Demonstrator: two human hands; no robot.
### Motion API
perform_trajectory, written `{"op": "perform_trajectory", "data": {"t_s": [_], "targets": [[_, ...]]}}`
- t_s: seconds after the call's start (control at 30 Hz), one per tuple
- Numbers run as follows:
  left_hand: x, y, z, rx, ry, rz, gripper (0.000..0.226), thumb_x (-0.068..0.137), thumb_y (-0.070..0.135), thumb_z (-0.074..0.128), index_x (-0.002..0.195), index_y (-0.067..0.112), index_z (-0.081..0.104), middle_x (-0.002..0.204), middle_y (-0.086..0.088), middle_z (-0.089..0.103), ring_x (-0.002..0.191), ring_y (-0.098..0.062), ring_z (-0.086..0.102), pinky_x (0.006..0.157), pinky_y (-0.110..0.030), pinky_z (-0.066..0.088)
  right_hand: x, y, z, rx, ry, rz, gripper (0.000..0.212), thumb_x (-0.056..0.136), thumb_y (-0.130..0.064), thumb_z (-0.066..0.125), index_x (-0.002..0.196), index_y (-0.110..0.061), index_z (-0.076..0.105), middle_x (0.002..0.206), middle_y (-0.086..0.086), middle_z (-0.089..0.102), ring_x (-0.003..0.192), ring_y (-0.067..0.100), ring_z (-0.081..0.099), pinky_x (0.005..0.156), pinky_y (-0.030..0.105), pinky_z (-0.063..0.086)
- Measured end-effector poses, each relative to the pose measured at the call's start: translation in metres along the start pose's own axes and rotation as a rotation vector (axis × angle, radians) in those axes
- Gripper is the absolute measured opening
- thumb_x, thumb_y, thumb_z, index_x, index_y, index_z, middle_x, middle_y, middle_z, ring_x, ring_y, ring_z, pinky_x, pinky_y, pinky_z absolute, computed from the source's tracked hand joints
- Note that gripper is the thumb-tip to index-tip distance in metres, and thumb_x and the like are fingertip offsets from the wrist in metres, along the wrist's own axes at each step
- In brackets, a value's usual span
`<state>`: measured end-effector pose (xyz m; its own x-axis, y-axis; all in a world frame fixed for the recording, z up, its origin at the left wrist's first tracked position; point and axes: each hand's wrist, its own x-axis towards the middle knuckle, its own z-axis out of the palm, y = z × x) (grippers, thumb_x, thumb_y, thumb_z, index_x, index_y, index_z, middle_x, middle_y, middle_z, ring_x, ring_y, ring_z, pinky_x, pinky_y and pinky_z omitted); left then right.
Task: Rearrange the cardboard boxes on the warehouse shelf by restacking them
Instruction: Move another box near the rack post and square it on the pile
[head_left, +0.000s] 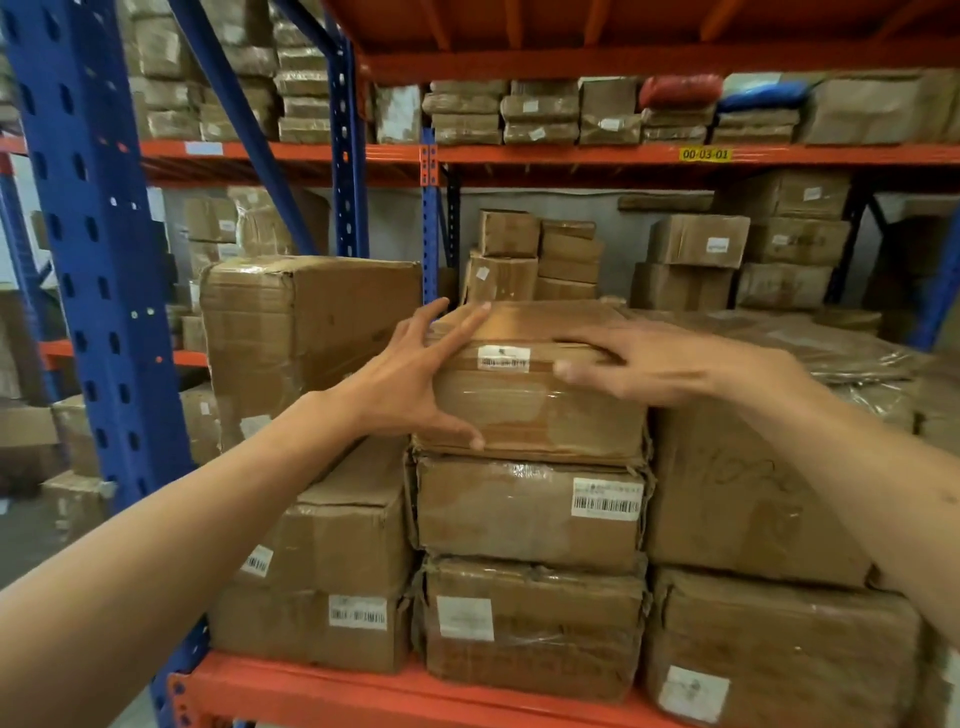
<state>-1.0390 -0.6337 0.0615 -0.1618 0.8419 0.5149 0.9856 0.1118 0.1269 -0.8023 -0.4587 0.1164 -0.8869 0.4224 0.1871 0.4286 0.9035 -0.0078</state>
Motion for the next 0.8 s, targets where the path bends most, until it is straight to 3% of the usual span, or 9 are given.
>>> {"op": "perform_trajectory", "data": {"t_s": [0.07, 0.13, 0.23, 0.43, 0.63, 0.7, 0.8], "targets": [[-0.001, -0.001, 0.004, 0.006, -0.003, -0.026, 0.123, 0.065, 0.068, 0.085, 0.159, 0.058, 0.005, 0.166, -0.002, 0.008, 0.152, -0.029, 0.012, 0.122, -0.059, 0.025, 0.003, 0.013, 0.012, -0.076, 0.035, -0.04, 0.08, 0.092, -0.081, 0.044, 0.161, -0.052, 0.018, 0.171, -0.002, 0.029, 0.155, 0.026, 0.026, 0.126, 0.054, 0.023], [0.001, -0.004, 0.006, 0.015, 0.024, -0.032, 0.114, 0.067, 0.07, 0.082, 0.158, 0.058, 0.014, 0.157, -0.002, 0.026, 0.146, -0.023, 0.021, 0.119, -0.057, 0.033, 0.006, 0.018, 0.021, -0.072, 0.104, -0.065, 0.075, 0.095, -0.072, 0.05, 0.161, -0.051, 0.021, 0.169, -0.003, 0.031, 0.154, 0.025, 0.027, 0.126, 0.053, 0.023], [0.001, -0.006, 0.01, 0.013, 0.041, -0.029, 0.106, 0.067, 0.072, 0.08, 0.157, 0.052, 0.027, 0.147, 0.001, 0.036, 0.14, -0.02, 0.026, 0.115, -0.052, 0.038, 0.009, 0.02, 0.021, -0.01, 0.119, -0.072, 0.071, 0.096, -0.067, 0.054, 0.159, -0.051, 0.027, 0.166, -0.006, 0.034, 0.151, 0.023, 0.029, 0.124, 0.051, 0.025], [-0.003, 0.008, 0.014, -0.012, 0.083, -0.088, 0.102, 0.066, 0.066, 0.086, 0.154, 0.042, 0.039, 0.142, 0.001, 0.04, 0.136, -0.021, 0.029, 0.11, -0.054, 0.042, 0.003, 0.02, 0.02, 0.017, 0.144, -0.107, 0.067, 0.095, -0.065, 0.058, 0.156, -0.053, 0.032, 0.161, -0.006, 0.041, 0.149, 0.022, 0.033, 0.123, 0.051, 0.025], [-0.011, 0.037, 0.003, 0.053, -0.033, -0.208, 0.099, 0.078, 0.059, 0.081, 0.158, 0.041, 0.026, 0.158, 0.002, 0.026, 0.15, -0.02, 0.01, 0.114, -0.058, 0.035, -0.004, 0.013, 0.022, 0.019, 0.17, -0.074, 0.066, 0.096, -0.065, 0.057, 0.156, -0.052, 0.033, 0.162, -0.005, 0.041, 0.154, 0.027, 0.028, 0.127, 0.051, 0.008], [-0.013, 0.041, 0.0, 0.031, -0.042, -0.227, 0.084, 0.088, 0.062, 0.069, 0.158, 0.042, 0.026, 0.162, 0.003, 0.024, 0.152, -0.02, 0.01, 0.115, -0.058, 0.033, -0.005, 0.011, 0.023, 0.035, 0.177, -0.062, 0.067, 0.096, -0.065, 0.058, 0.156, -0.051, 0.034, 0.159, -0.004, 0.043, 0.152, 0.027, 0.032, 0.128, 0.052, 0.01], [-0.013, 0.036, -0.002, -0.074, 0.007, -0.246, 0.058, 0.1, 0.056, 0.055, 0.154, 0.044, 0.037, 0.159, 0.005, 0.033, 0.151, -0.019, 0.018, 0.119, -0.056, 0.031, -0.006, 0.008, 0.023, 0.067, 0.157, -0.035, 0.069, 0.095, -0.064, 0.06, 0.157, -0.049, 0.035, 0.159, -0.002, 0.043, 0.148, 0.028, 0.036, 0.125, 0.055, 0.024]]}}
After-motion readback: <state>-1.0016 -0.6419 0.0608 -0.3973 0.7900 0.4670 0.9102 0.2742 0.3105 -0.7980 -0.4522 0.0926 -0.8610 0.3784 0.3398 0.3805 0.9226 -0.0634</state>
